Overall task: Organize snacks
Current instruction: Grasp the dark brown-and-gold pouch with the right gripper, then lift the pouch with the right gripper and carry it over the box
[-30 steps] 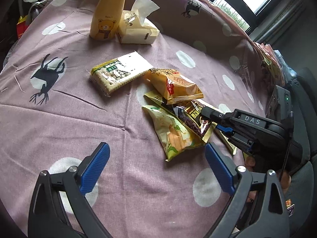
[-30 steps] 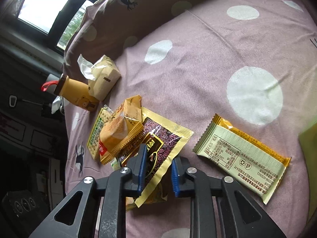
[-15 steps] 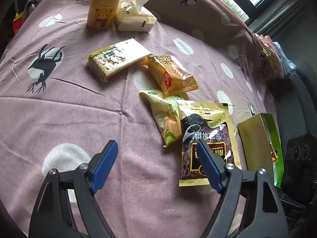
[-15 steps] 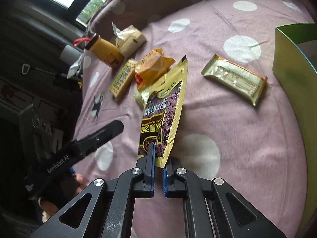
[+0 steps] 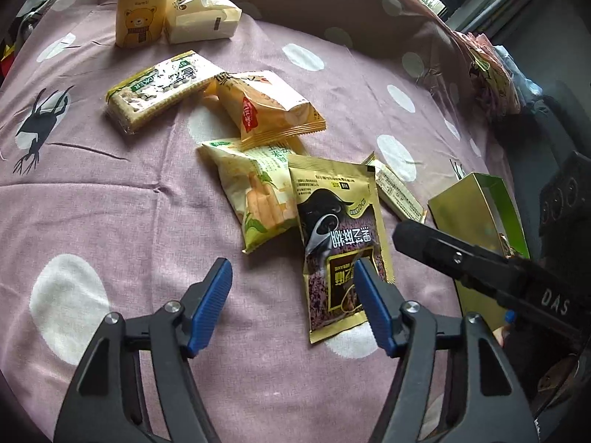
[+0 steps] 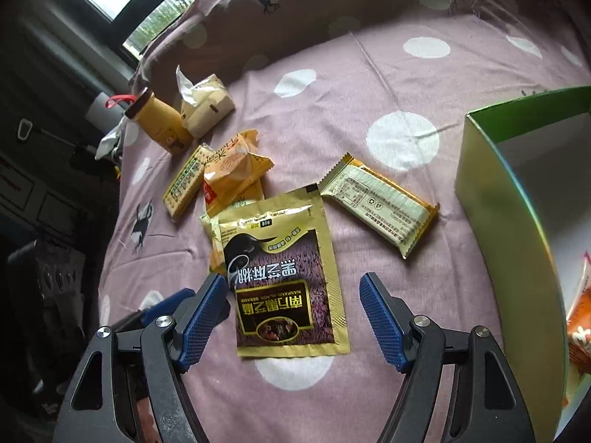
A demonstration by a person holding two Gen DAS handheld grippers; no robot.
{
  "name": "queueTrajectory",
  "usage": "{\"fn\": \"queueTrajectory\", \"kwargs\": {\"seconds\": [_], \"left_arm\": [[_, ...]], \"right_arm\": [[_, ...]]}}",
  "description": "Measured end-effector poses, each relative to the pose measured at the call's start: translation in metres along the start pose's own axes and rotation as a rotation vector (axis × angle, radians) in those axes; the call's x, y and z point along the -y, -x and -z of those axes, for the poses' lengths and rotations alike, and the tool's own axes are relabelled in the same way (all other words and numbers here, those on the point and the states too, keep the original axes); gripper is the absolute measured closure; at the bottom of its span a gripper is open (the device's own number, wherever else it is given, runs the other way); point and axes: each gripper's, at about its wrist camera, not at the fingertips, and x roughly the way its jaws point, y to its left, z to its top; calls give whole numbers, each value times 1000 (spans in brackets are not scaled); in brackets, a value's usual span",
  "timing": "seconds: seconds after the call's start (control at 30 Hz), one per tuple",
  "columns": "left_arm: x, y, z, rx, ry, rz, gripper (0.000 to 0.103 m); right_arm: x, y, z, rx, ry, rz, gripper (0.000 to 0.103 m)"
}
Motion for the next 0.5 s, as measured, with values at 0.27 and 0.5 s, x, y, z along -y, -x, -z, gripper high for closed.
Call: {"fn": "queueTrajectory", "kwargs": {"seconds": [0.27, 0.5], "left_arm": [[14, -18, 5, -16, 1, 56, 78], [28, -18, 10, 31, -82, -1, 78]], "right_arm": [[-6, -34, -3, -33, -14, -9, 34], [-18, -39, 7, -40, 55, -4, 63]]}}
